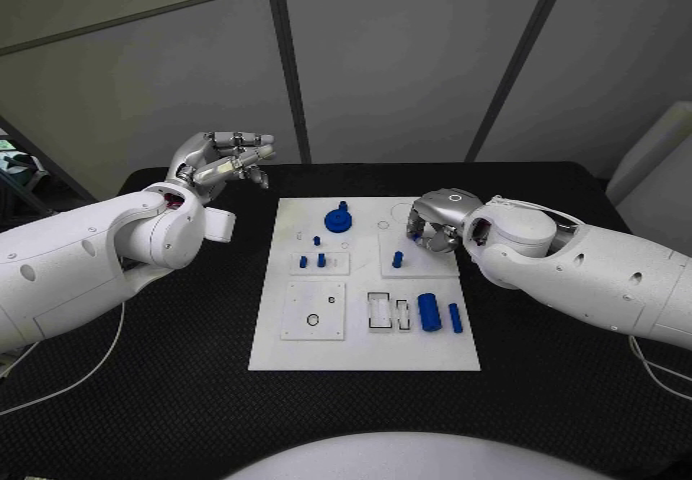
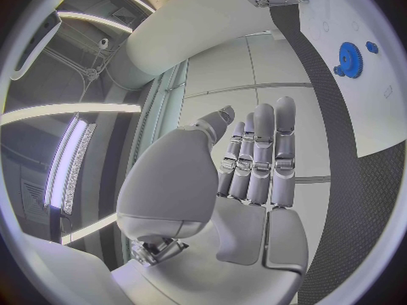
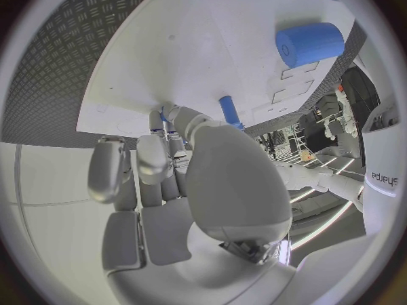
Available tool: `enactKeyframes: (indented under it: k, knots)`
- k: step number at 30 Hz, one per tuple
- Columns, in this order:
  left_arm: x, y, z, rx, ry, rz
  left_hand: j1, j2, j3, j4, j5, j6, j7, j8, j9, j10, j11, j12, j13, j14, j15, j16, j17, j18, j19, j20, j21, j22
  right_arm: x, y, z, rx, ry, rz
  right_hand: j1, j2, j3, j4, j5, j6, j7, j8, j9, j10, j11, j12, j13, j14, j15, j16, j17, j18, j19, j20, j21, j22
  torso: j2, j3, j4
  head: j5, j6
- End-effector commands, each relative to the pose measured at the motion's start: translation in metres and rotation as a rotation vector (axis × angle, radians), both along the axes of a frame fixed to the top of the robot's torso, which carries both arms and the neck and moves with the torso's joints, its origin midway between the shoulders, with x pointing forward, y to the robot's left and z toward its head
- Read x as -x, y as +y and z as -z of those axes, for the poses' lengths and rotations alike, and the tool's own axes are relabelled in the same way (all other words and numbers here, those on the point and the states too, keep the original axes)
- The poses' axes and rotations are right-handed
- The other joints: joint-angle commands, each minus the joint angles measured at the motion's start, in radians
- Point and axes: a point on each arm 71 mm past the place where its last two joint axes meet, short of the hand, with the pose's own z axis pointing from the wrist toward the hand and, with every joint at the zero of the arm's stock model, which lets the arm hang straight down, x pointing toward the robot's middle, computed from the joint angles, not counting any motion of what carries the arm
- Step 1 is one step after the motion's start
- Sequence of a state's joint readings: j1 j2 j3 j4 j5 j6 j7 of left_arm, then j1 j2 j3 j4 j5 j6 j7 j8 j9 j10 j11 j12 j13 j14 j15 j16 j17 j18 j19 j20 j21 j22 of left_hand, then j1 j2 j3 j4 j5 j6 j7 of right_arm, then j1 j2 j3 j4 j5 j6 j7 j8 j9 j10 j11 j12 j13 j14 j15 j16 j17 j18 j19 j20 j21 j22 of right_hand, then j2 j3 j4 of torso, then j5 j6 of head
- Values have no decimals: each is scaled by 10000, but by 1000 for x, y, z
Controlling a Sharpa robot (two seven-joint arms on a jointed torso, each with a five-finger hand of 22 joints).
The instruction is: Assemble the parts on the task board
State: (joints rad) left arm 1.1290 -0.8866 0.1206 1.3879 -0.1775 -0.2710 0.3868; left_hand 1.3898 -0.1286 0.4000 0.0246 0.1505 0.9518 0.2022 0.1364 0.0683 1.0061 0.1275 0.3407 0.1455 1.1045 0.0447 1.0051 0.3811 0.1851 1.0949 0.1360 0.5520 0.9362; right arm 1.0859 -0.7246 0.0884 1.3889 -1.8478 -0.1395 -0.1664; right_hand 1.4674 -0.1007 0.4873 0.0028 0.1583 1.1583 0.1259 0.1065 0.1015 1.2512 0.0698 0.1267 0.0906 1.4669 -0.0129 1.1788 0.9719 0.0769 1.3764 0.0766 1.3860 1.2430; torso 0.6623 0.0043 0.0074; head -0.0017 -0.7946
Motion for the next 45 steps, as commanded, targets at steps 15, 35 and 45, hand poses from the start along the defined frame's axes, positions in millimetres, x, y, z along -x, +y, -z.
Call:
enactKeyframes:
  k: [15,35,45]
  knots:
    - [-1,1,1,118,199,30,66,49,-107,-16,-29,-113,71,39,-10,-169,48,81,-15,-83,16,-79,-38,-26,-74,42,-104,-65,24,4,-23,-763,-1075,-199,-38,-11,37,-88,68,33,61,14,6,191,-107,-35,32,289,-62,100,17,-81,48,12,83,65,-9,-14,-9,8,31]
    - [-4,-15,3,237,274,314,72,50,-123,-20,-28,-146,84,39,-11,-209,62,88,-19,-99,27,-93,-49,-27,-77,49,-124,-86,67,96,-46,-2555,-791,-2571,-116,-21,120,-149,176,-41,121,-55,5,141,-65,-127,52,259,-45,147,35,-92,50,57,149,149,14,-26,16,644,5]
    - [-4,-20,4,284,285,419,73,60,-128,-19,-27,-158,89,42,-11,-223,67,94,-21,-104,32,-98,-54,-27,-78,53,-133,-96,80,119,-19,-2810,135,-2838,-127,-20,124,-150,185,-43,125,-58,6,140,-62,-132,54,254,-44,138,16,-94,53,62,156,159,14,-9,7,989,-149]
